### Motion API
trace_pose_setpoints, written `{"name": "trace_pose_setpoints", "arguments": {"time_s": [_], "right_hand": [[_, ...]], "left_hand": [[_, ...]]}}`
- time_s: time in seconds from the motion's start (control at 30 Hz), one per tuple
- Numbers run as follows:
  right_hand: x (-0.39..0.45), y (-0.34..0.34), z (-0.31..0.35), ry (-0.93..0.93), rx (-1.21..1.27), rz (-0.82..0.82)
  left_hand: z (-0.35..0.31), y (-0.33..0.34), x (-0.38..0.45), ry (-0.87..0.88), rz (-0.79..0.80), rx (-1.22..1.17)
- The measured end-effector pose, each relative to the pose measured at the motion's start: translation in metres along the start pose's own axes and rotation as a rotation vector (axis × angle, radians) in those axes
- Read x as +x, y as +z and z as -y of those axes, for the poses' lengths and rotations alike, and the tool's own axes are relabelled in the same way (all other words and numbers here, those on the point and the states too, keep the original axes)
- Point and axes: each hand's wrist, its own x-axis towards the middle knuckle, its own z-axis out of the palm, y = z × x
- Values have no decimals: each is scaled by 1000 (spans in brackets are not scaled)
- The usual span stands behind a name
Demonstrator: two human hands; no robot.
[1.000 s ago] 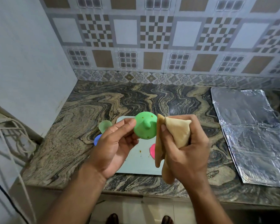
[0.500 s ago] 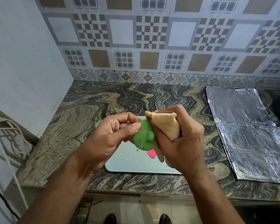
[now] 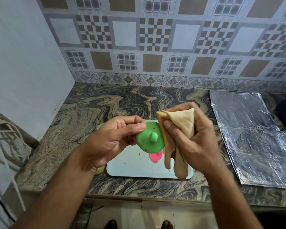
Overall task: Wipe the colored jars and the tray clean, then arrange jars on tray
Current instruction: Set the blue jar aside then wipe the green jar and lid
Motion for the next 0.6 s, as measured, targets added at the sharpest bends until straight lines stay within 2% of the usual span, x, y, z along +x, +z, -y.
{"name": "trace_pose_setpoints", "arguments": {"time_s": [0.1,0.27,0.4,0.5,0.6], "right_hand": [[-1,5,-2,38,71,36],[1,9,-2,83,237,-98],[6,18,-1,127,414,-357],[14,20,1,123,494,-634],[17,22,0,155,523,-765]], "left_hand": [[-3,2,5,-12,7,-26],[-2,11,9,-6,30,-112],[2,21,11,45,-40,-235],[14,34,5,155,-57,-102],[28,49,1,202,-167,40]]}}
